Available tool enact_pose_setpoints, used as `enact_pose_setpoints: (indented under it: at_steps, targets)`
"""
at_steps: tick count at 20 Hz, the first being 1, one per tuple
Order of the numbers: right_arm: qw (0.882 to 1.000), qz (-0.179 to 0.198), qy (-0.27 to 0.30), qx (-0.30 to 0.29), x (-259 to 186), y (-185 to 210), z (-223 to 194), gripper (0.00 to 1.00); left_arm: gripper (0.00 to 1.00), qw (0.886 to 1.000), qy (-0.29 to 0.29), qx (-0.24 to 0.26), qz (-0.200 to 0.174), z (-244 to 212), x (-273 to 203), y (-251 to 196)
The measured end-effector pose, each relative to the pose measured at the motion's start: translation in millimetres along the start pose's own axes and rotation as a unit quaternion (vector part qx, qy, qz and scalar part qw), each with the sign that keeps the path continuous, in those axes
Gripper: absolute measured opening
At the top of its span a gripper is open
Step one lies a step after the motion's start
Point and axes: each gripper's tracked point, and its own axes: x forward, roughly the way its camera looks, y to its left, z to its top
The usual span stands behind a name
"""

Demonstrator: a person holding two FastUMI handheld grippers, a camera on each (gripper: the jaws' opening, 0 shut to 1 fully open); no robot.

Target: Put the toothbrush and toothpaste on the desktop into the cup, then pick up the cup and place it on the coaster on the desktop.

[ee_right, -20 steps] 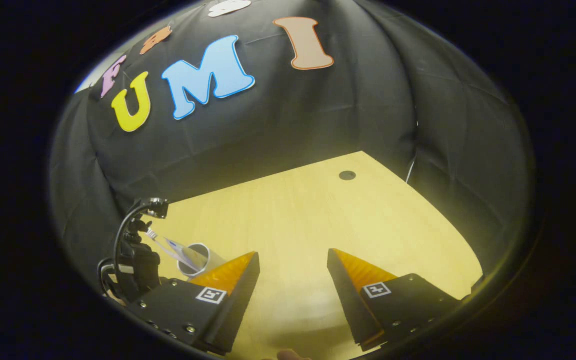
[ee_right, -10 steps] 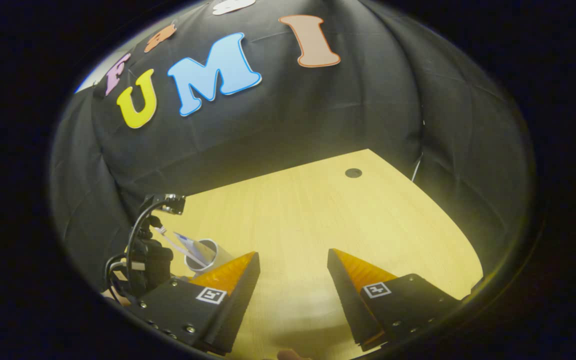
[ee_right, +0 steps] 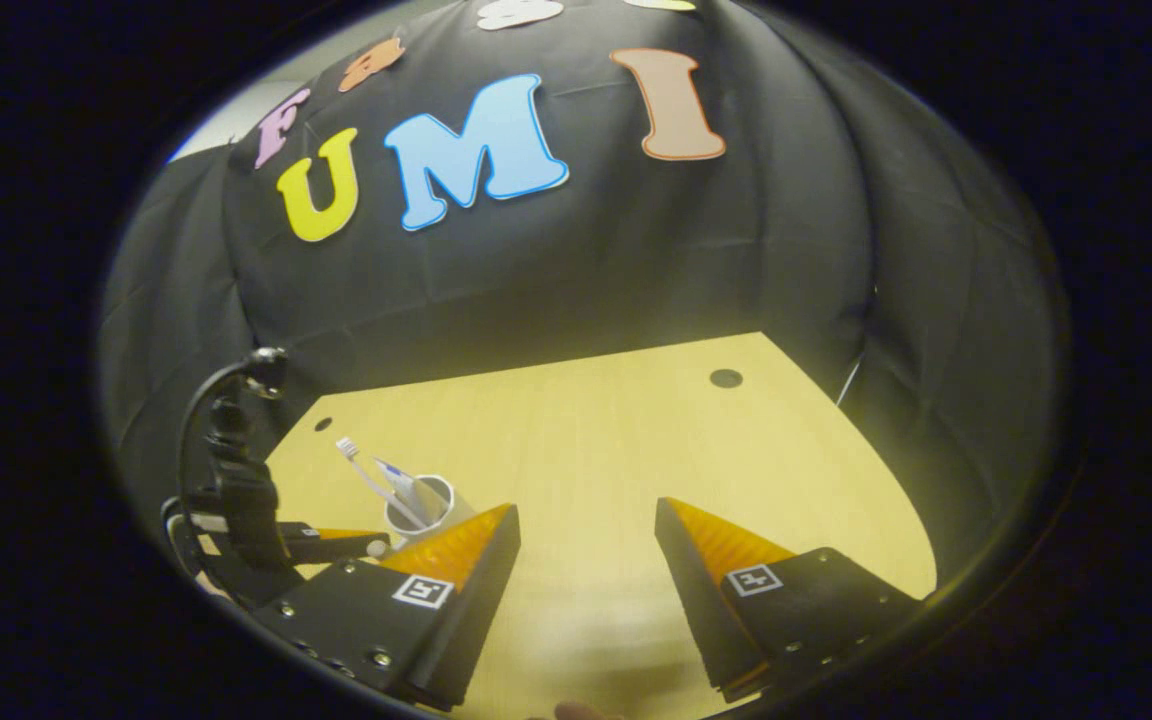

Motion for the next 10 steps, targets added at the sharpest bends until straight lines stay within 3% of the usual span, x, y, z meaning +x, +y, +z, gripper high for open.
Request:
enact_pose_setpoints:
  at_steps: [1,4,5,10]
  targets:
    - [1.000,0.002,-0.006,-0.006,-4,4,3,0.83,0.89,1.000,-0.017,-0.003,0.005,5,-12,2]
    - [0.999,0.010,-0.028,-0.020,-17,23,17,0.83,1.00,0.997,-0.072,-0.009,0.014,24,-50,11]
    - [0.999,0.009,-0.037,-0.027,-21,27,20,0.83,0.95,0.996,-0.091,-0.013,0.016,31,-64,14]
    - [0.994,0.005,-0.092,-0.060,-48,55,44,0.83,1.00,0.979,-0.198,-0.036,0.026,72,-122,28]
